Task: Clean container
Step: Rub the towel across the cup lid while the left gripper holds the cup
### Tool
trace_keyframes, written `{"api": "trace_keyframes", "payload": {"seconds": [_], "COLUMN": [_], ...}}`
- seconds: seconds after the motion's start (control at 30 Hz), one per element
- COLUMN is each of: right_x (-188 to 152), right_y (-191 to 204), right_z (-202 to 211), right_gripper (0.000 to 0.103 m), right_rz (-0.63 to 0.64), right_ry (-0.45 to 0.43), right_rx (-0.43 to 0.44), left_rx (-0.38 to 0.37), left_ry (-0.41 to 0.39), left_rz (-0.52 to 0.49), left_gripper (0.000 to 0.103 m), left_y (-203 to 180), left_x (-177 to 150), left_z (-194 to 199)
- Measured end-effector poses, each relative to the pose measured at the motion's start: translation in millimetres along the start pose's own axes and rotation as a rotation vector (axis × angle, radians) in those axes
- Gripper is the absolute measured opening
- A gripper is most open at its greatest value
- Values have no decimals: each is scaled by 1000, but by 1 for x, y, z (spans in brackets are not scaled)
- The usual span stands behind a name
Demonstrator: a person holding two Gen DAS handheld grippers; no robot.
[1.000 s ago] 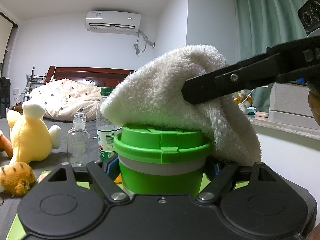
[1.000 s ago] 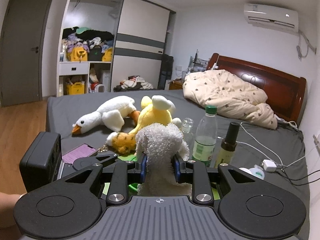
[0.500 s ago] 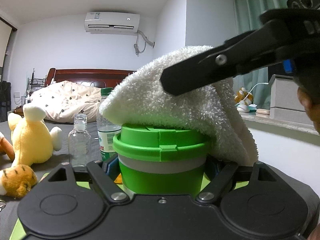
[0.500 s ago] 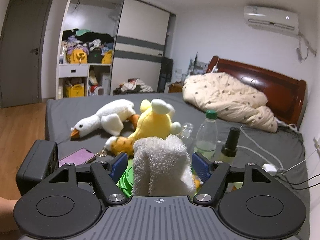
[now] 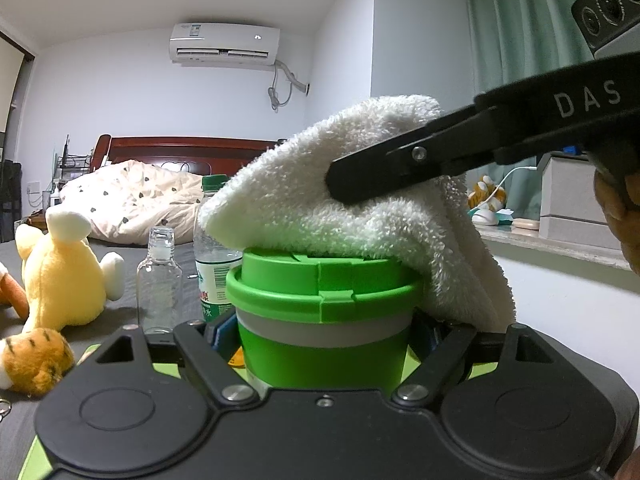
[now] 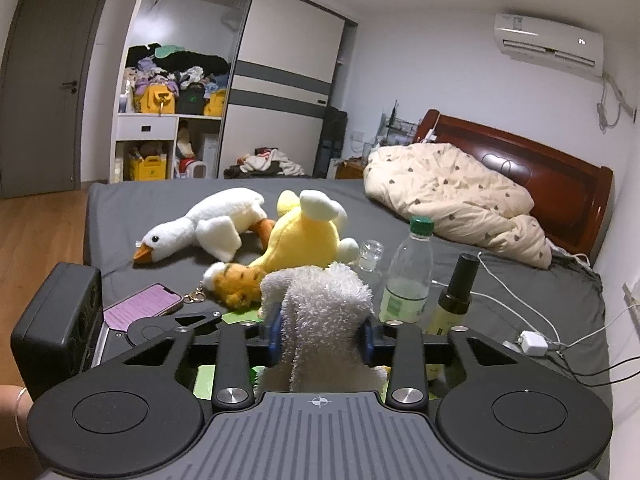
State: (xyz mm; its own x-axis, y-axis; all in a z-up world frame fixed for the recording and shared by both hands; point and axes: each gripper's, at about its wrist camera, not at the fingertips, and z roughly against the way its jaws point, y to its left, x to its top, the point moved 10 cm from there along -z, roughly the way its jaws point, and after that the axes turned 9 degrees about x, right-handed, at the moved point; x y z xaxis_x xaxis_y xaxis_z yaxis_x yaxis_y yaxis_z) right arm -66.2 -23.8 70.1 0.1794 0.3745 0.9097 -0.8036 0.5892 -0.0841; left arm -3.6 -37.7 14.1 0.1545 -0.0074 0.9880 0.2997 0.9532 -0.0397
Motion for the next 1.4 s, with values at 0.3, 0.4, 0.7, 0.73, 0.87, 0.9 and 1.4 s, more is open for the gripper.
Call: {"api": "trace_keyframes", "payload": {"seconds": [0.3,0.4,0.7,0.73,0.87,0.9,1.4], "right_x": [-6,-8,-4,-3,-1,-1,3], "right_y": [12,17,18,17,11,9,-22], "right_z": [2,2,-18,-21,-31,-32,-44], "right_gripper": [25,25,25,25,25,25,25], "right_rz": [20,33,4,2,-4,-5,-26], "right_ry": [12,13,6,6,4,4,4], "right_rx": [30,32,74,75,72,68,13], "left_rx": [3,5,15,14,12,12,6], "left_ry": [2,1,-10,-10,-11,-12,-8], "left_rz": [9,8,-34,-32,-40,-43,-35], "left_gripper": [80,80,80,80,80,80,80], "left_y": [3,3,0,0,-1,-2,0], "left_x": [1,1,0,1,1,2,4], "left_z": [-1,-2,-4,-5,-6,-7,-12]}}
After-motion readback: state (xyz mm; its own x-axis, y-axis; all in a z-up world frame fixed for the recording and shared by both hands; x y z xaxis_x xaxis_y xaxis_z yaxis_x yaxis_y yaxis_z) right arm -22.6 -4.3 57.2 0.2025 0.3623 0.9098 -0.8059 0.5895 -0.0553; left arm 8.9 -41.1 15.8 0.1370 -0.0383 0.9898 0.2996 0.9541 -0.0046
